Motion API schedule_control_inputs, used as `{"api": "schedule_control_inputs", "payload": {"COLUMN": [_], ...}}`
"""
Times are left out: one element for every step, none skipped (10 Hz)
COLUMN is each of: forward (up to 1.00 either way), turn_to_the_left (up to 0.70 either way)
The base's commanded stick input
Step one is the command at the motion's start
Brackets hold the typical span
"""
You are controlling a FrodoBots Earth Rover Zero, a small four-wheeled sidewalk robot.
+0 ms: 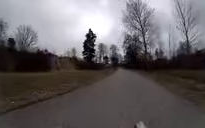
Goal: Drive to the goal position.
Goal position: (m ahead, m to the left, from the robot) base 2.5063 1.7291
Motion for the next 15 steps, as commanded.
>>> {"api": "schedule_control_inputs", "payload": {"forward": [0.7,0.7,0.7,0.7,0.7,0.7,0.7,0.7,0.7,0.7,0.7,0.7,0.7,0.7,0.7], "turn_to_the_left": [-0.35,-0.35,-0.35,-0.35,-0.35,-0.35,-0.35,-0.35,-0.35,-0.21,0.04,0.0,0.0,0.0,0.0]}}
